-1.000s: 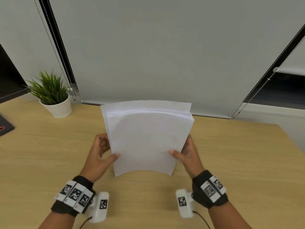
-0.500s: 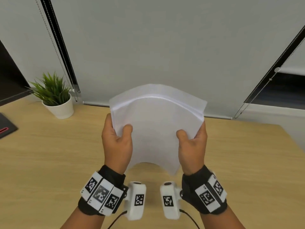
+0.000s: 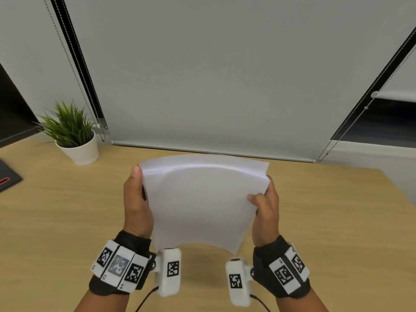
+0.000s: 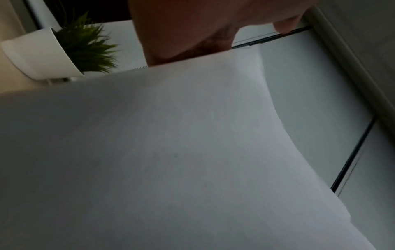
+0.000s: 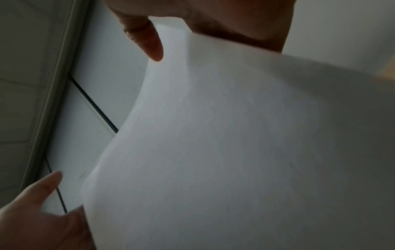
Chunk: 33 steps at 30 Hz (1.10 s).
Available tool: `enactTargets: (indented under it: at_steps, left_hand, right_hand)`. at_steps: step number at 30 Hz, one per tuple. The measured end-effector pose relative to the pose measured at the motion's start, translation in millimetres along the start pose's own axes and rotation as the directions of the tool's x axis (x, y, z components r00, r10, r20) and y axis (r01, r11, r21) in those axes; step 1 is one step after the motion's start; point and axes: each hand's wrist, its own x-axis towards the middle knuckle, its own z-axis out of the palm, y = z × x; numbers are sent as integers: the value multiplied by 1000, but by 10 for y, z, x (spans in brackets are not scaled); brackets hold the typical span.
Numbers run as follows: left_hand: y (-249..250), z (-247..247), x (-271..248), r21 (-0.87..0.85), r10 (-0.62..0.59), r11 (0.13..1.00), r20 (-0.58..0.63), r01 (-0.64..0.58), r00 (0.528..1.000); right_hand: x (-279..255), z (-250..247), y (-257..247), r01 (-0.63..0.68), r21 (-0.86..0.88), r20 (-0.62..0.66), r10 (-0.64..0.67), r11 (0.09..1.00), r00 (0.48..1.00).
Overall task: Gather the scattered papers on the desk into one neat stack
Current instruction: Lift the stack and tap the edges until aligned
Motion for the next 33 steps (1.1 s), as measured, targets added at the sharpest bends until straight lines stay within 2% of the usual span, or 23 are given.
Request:
enactTargets:
  at_steps: [3,6,10,13,15,20,23,26,29,31,33]
  left_hand:
    - [34,-18,20,-32,-10,999,-7,10,1000]
    - [76,-62,49,33,63,998,-52,-61,997]
    - [110,27,40,107,66,992,-37,-61,997]
    - [105,61,78,157,50,987,-71,-39,996]
    - [103,76,100,161,34,987,-119,-15,992]
    - [9,33,96,168,1,985,-167,28,986]
    - [22,45,63,120,-22,992,-140,39,990]
    - [-5,31,92,57,-106,992,-143,115,984]
    - [-94,-67,136,-58,-186,982,-96,181,978]
    - [-158,-153,114,-17,-77,997,14,77,997]
    - [-209,-219,42,93,-21,996,84,13,996]
  right_hand:
    - [27,12,-25,-17,5,-28,17,1000,999]
    - [34,6,-69,14,36,-32,-13,999,999]
    - [42,110,-133,-38,-9,-67,37,999,997]
    - [154,200,-286,41,-13,-129,-43,999,991]
    - [259,204,-321,3,-1,-187,-3,1000,982]
    - [303,191,-163,-129,-8,-190,125,992,974]
    - [285,178,-147,-132,11,-149,132,991,980]
    - [275,171,-191,-110,21,-96,112,994,989]
    - [254,119,-162,-31,1,-28,31,1000,999]
    - [233,26,-114,34,-8,80,-33,999,996]
    - [189,-108,-12,19,-44,158,-12,999,987]
